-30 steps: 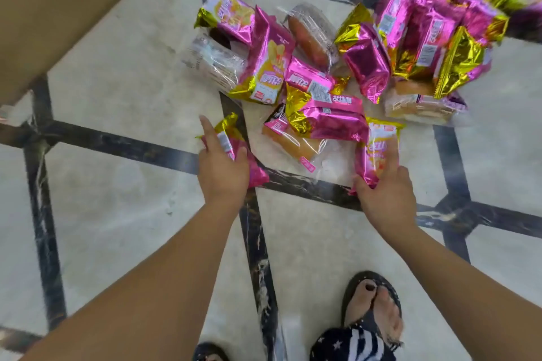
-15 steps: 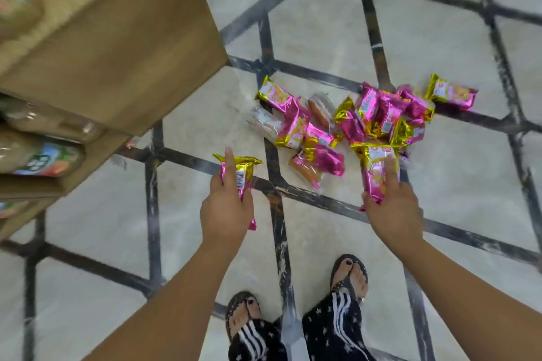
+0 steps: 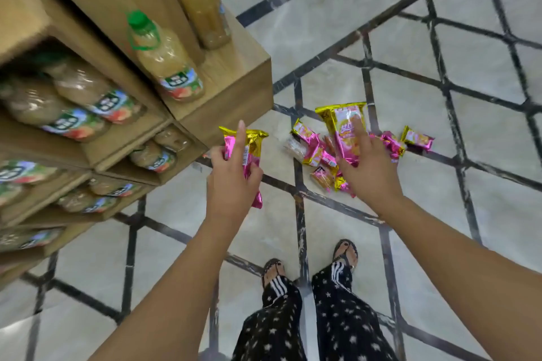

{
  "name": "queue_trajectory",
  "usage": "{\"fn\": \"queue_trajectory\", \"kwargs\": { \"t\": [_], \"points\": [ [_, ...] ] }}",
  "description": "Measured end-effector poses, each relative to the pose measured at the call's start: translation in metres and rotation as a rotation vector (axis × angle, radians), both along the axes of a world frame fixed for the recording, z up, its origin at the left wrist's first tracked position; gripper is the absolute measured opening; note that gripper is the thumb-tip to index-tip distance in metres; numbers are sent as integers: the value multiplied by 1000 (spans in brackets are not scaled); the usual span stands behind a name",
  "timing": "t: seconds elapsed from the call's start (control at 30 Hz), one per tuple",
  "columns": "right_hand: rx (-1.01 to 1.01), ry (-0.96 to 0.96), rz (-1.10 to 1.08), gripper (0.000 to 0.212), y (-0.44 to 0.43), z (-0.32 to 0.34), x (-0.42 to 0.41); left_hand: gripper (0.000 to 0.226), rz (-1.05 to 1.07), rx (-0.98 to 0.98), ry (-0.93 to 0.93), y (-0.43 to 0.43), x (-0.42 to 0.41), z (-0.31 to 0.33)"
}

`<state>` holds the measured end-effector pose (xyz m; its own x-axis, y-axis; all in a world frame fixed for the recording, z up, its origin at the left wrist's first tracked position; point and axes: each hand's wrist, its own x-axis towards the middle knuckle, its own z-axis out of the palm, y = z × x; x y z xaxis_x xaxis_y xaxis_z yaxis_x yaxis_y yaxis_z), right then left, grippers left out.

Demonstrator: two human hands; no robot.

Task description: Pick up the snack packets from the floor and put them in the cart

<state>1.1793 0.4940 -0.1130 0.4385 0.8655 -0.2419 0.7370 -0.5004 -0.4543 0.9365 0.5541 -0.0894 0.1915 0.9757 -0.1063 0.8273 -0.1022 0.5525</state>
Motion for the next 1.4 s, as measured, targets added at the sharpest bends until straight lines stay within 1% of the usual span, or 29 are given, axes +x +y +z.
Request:
{"fn": "queue_trajectory", "kwargs": {
  "t": [0.1, 0.2, 0.3, 0.37, 0.47, 0.57, 0.7, 0.87, 0.93, 1.03, 1.17, 1.27, 1.4],
  "points": [
    [81, 33, 38, 80, -11, 66, -34, 81, 73, 65, -20, -17, -24, 58],
    [117, 158, 32, 79, -31, 115, -68, 83, 227, 103, -70, -46, -43, 113],
    [174, 266, 2, 80, -51, 146, -96, 87, 412, 91, -105, -81, -61, 152],
    [200, 292, -2, 79, -61, 160, -110, 88, 521, 29, -144, -103, -69, 168],
    [207, 307, 115, 78, -63, 177, -121, 88, 641, -26, -125, -124, -71, 177],
    [231, 329, 212, 77, -58, 194, -124, 89, 729, 0, -84, -138, -66, 186],
    [237, 345, 374, 78, -63, 206, -131, 90, 845, 16, -100, -165, -55, 198],
    [133, 324, 603, 77, -78, 206, -151, 89, 1007, -31, 10, -202, -61, 202],
    [78, 335, 690, 77, -86, 206, -165, 90, 1073, -82, 10, -219, -69, 201],
    [1, 317, 807, 78, -97, 205, -199, 93, 1193, -154, -63, -249, -91, 198],
    [11, 291, 983, 78, -112, 211, -260, 97, 1363, -150, -139, -288, -135, 202],
    [20, 252, 1073, 77, -123, 216, -310, 95, 1444, -133, -160, -312, -179, 205],
    [2, 289, 1151, 76, -146, 222, -394, 89, 1522, -128, -175, -347, -249, 204]
  ]
}}
